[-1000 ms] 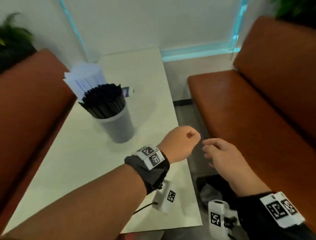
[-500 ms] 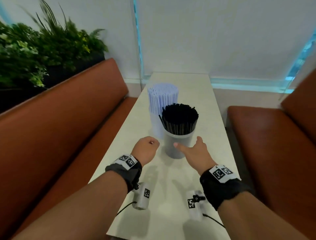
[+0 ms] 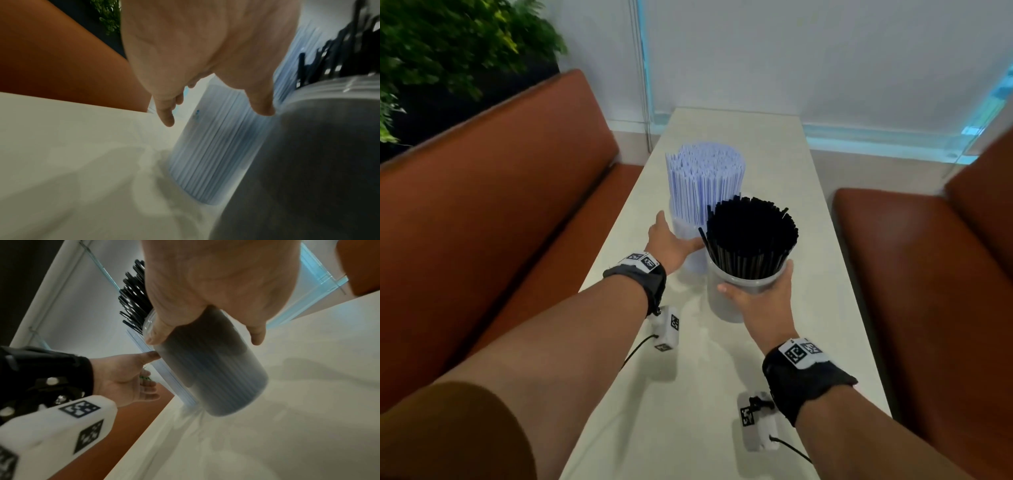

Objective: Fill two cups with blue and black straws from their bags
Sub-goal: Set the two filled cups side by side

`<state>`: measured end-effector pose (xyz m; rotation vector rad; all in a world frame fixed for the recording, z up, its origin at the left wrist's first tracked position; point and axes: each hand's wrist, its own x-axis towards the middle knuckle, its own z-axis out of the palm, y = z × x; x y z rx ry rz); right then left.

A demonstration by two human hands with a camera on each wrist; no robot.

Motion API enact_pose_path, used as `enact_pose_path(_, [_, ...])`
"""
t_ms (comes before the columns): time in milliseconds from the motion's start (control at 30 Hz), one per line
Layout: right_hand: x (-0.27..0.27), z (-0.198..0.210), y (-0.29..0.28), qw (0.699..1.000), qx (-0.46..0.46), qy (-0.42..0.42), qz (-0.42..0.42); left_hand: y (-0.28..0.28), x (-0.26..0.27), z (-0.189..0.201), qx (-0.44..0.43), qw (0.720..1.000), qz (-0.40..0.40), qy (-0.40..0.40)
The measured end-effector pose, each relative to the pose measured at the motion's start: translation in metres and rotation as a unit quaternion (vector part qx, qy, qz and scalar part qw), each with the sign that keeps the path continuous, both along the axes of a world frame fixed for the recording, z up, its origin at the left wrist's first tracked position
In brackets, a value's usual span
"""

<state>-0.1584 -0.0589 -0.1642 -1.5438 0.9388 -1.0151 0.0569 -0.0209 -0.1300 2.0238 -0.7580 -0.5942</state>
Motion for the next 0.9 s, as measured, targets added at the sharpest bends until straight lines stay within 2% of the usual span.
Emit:
enact_pose_path(133, [0.003,-0.008,-0.007,0.998,0.007,-0.06,0.018,-0.019,0.006,-0.009,-0.148,0.987,-0.045,0.042])
enact_pose_path(233, [0.004,-0.011,-0.017,0.997,0.008,-0.069,0.012,-0.029,0.005,-0.015,-0.207,0.975,-0.055,0.059])
enact_pose_path(433, [-0.001,-0.009,-0.052,0.995,0.007,-0.094,-0.017,-0.054,0.003,-0.028,-0.216,0.974,-0.017,0.067])
enact_pose_path(667, [0.01,0.021,-0.146,0.997,-0.001,-0.059,-0.052,-0.074,0.022,-0.021,-0.226,0.971,0.029,0.071])
enact_pose_path(900, [0.03,0.005,-0.197,0.998,-0.001,-0.027,-0.058,-0.084,0.048,-0.034,-0.222,0.971,0.058,0.061])
